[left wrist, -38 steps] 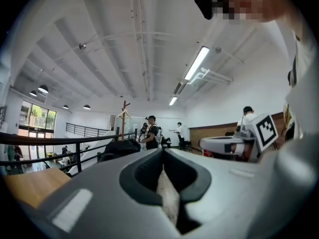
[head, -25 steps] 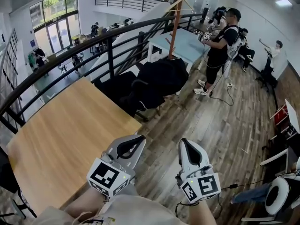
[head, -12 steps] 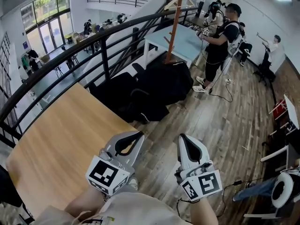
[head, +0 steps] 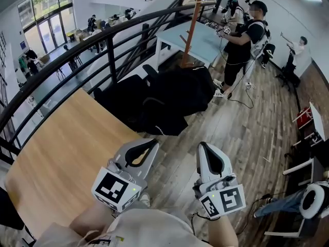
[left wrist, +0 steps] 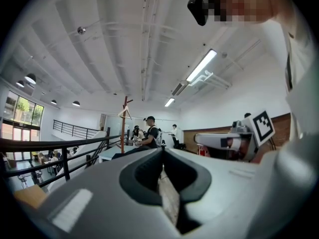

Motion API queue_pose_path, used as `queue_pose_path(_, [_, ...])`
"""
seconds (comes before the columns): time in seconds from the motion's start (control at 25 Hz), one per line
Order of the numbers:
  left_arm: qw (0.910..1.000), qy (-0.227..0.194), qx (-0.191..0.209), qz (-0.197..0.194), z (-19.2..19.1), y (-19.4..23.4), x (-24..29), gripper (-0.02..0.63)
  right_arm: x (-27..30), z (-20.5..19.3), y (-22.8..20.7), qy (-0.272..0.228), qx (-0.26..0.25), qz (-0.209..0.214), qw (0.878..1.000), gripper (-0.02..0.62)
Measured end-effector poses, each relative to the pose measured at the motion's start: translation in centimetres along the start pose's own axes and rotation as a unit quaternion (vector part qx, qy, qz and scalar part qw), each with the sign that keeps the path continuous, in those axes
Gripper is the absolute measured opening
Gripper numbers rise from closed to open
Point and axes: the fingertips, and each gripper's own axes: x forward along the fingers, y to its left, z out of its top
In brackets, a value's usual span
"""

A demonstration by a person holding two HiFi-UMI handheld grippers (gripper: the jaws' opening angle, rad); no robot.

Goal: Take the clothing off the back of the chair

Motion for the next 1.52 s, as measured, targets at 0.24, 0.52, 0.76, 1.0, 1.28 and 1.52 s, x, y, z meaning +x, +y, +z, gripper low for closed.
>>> queue_pose_path(0.24, [0.9999,0.010,-0.005,0.005,-1.2,0.6,0.9,0.003,1.7,-1.2,-0.5,0.006,0.005,0.012,1.000,0.000])
queue_pose_path(0.52, [0.9998,0.010,-0.009,0.015,-0.9,0.3,2.6,0.003,2.7,-1.3,-1.6,0.012,0.009,0.031,0.999,0.000])
queue_pose_path(0.76, [0.9995,0.012,-0.006,0.028,-0.5,0.3,3.9,0.003,3.0,-1.1,-3.3,0.009,0.009,0.037,0.999,0.000])
queue_pose_path(1.0, [0.9992,0.012,-0.001,0.039,-0.3,0.6,5.2,0.003,3.9,-0.9,-4.7,0.005,0.009,0.046,0.999,0.000])
queue_pose_path(1.28, [0.9954,-0.009,-0.003,0.096,1.3,3.0,6.6,0.006,5.7,0.4,-6.6,-0.011,0.018,0.056,0.998,0.090])
queue_pose_path(1.52, [0.9938,-0.020,0.016,0.108,2.6,4.8,8.6,0.063,8.3,1.5,-8.8,-0.018,0.003,0.064,0.998,0.224])
